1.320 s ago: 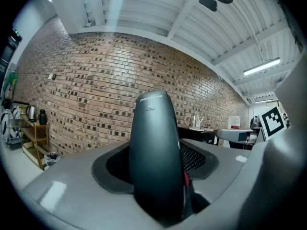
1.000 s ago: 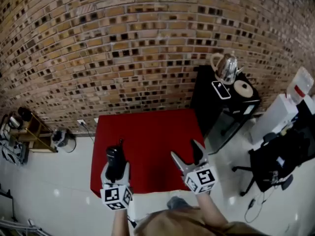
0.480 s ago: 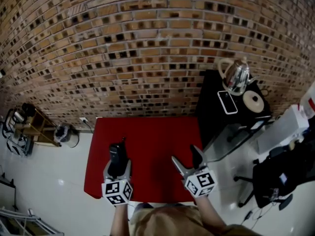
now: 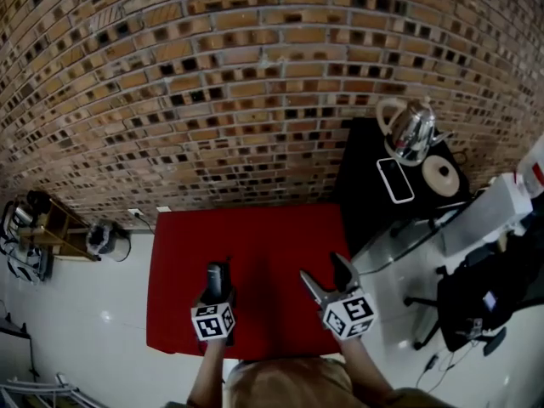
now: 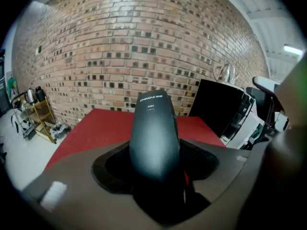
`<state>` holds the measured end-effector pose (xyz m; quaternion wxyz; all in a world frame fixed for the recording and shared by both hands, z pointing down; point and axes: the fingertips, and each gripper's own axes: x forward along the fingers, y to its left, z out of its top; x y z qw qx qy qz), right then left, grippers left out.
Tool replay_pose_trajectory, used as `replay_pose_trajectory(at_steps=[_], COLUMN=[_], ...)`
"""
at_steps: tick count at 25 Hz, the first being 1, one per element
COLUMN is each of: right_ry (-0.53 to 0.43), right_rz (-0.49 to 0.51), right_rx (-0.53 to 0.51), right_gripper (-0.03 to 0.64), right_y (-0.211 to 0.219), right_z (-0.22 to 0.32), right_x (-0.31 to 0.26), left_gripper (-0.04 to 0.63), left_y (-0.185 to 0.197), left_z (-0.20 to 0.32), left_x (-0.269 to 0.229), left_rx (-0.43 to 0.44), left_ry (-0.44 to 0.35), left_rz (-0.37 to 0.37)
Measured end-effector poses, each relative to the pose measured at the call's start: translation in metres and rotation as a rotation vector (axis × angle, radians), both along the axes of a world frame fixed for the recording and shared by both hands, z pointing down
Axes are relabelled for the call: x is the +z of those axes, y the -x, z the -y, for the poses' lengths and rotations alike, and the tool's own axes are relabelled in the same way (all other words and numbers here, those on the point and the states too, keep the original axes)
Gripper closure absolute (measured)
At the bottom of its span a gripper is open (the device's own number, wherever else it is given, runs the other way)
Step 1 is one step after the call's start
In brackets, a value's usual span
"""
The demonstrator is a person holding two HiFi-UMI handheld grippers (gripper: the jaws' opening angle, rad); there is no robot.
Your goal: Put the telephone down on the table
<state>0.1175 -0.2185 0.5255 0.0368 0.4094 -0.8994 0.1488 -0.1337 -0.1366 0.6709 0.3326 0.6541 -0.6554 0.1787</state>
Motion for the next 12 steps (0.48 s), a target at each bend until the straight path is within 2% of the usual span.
replay_pose_trajectory(at_steps=[3,9,12], right_ry=[0.016,0.046,0.059], right_rz=[-0.026,-0.066,-0.080], right_rx=[-0.002,0.010,0.035], right_gripper=[0.255,0.269,0.276], right_y=[0.007,0.008,-0.001], right_z=[0.001,-0.012,-0.018], right_x=[0.002,0.011,0.016], left_gripper=[0.307,0.307,0.314], left_y=[-0.008,-0.027,-0.041], left_z=[0.018,0.033,0.045], left_x=[0.047,0.144,0.156], left_rx=[0.015,0.014,0.033], left_ry=[0.100,0.303,0.313], left_rz=[-0.065,-0.035,-0.015])
